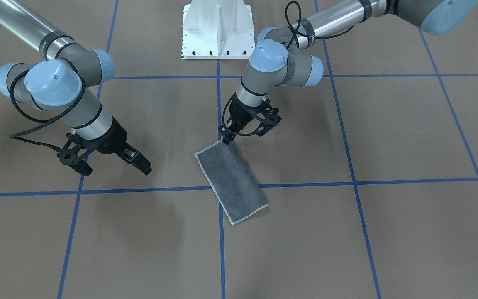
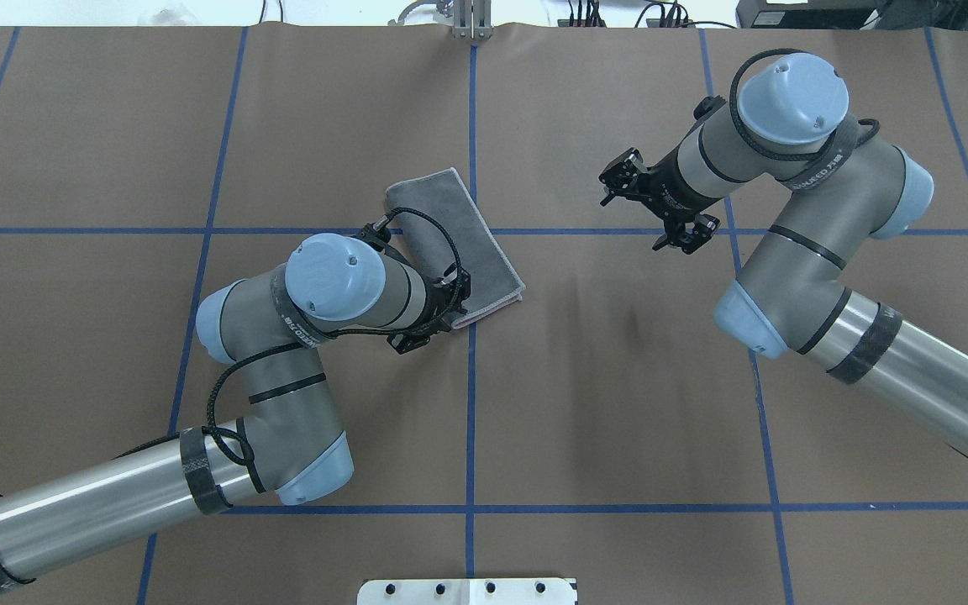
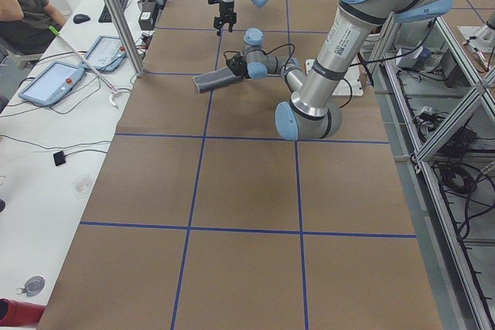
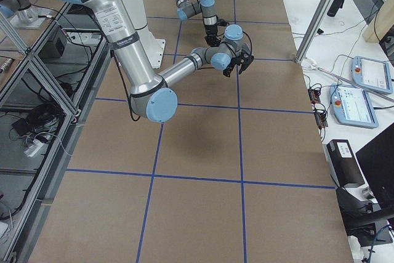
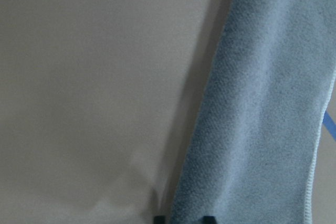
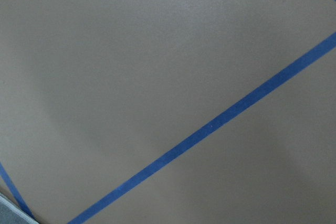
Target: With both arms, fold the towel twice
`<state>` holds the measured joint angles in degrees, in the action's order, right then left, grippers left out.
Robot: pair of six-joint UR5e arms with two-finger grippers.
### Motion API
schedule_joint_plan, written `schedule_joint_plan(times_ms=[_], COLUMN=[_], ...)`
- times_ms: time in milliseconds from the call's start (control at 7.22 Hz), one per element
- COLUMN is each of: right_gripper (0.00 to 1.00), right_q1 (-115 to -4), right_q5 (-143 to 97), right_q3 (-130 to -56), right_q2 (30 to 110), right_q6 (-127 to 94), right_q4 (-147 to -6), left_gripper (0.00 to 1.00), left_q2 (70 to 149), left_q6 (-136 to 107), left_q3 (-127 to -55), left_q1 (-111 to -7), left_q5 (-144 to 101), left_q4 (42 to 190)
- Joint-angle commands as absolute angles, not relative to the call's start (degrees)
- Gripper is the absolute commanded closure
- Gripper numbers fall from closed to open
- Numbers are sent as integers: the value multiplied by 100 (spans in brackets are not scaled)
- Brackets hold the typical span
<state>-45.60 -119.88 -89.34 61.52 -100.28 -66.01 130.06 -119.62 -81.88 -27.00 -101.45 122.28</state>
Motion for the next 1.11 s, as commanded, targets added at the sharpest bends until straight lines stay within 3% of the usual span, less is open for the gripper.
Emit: schedule_joint_plan(times_ms=[0, 415, 969], right_gripper=[0, 0, 0], right_q1=[-4535, -4544, -4562], right_q5=[-11980, -12006, -12023], right_q3=[-8938, -8947, -8991], right_q2=[6152, 6178, 6179], right_q6=[-10028, -10002, -10002], right_q4=[-6601, -6601, -6601], left_gripper=[100, 100, 100], left_q2=[13051, 13209, 12896], left_q6=[-11971, -12059, -12067], left_q3=[-8226, -8270, -9191], left_q1=[-2707, -2698, -2199], left_q5=[-10160, -10160, -10151], left_q4=[12217, 12173, 11628])
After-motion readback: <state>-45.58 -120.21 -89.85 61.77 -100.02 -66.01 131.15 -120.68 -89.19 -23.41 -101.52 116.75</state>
